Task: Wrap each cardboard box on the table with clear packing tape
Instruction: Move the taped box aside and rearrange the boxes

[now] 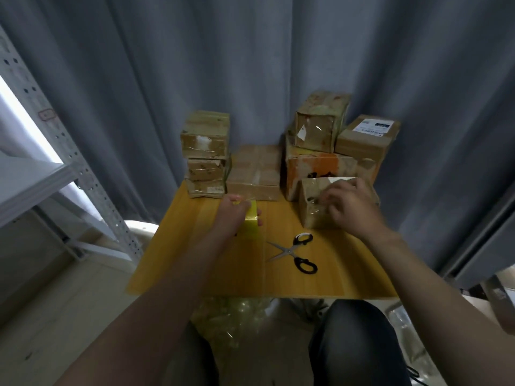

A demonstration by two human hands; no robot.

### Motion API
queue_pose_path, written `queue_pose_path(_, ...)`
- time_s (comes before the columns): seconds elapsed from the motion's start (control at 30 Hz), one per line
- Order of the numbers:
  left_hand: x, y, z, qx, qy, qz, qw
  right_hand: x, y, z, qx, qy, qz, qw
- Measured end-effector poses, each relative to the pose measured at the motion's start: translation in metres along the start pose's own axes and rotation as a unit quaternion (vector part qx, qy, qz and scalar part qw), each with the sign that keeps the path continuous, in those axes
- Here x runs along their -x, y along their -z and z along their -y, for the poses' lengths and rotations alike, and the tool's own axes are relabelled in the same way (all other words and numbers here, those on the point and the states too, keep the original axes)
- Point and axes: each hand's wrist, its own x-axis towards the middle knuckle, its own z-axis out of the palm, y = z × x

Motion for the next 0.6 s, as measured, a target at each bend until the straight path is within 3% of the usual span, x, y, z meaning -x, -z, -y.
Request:
queue_pose_path(0.07,-0.007,0.015,0.004,-0.010,-0.007,-0.015,1.000,-0.009,-0.008,0.028,-0.054,0.035,-0.019,0.998)
queue_pose_path(0.17,-0.020,0.037,0.011,-0.053,-0.005,-0.049,0.997,-0.031,-0.026,0.072,-0.108,0.071,0.034,0.991)
queue_pose_path(0.27,-0.039,0.055,0.020,-0.026,-0.001,-0.070,0.997,-0.061,-0.047,0.108,-0.131,0.077,0.087,0.985)
queue_pose_path(0.5,-0.070,0.059,0.018,-0.059,0.007,-0.071,0.996,-0.142,-0.106,0.146,-0.005,-0.042,0.213,0.976)
queue_pose_path(0.6,-0.085,0.062,0.022,-0.052,0.023,-0.073,0.996,-0.167,-0.115,0.160,0.010,-0.127,0.215,0.968)
